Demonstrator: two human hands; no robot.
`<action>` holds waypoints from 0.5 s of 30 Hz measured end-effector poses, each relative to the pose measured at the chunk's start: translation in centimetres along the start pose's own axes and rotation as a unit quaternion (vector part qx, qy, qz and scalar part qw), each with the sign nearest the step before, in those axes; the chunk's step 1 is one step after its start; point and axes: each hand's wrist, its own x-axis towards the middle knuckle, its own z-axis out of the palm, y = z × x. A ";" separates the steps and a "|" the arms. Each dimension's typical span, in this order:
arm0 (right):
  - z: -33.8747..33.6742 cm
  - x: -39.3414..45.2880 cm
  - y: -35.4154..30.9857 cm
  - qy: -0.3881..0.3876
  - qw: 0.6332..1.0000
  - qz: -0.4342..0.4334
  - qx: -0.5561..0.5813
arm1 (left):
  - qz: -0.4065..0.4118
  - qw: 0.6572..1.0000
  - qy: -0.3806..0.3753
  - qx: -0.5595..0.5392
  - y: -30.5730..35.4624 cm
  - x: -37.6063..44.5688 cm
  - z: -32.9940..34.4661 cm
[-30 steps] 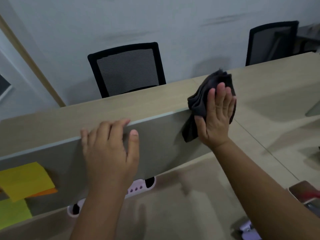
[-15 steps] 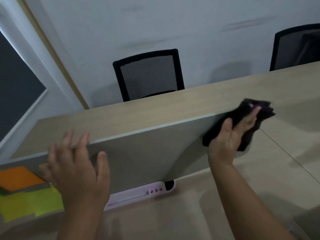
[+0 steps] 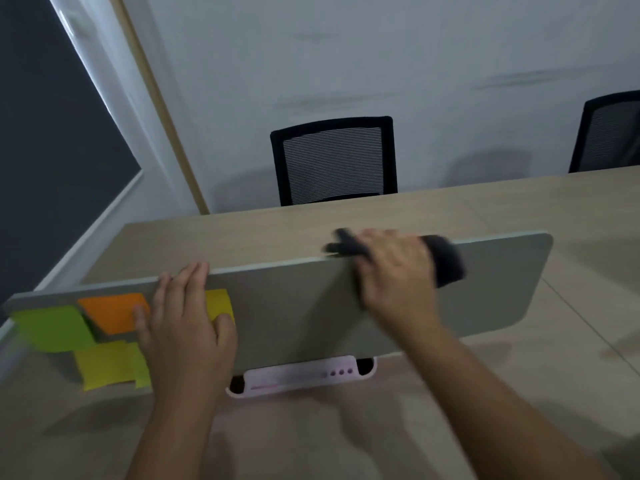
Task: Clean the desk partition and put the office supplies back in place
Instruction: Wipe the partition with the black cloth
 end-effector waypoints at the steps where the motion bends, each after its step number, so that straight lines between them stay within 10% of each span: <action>1: -1.1 -0.3 2.2 0.011 0.999 0.038 -0.021 | 0.011 1.000 -0.003 -0.001 -0.3 0.1 -0.1; 6: -1.8 -0.1 1.9 0.026 0.984 0.177 0.005 | 0.035 0.998 -0.008 -0.042 -0.6 0.2 -0.2; 15: 5.3 0.9 -14.3 -0.084 0.995 -0.038 0.043 | 0.062 0.997 -0.049 -0.025 -2.1 0.7 -0.8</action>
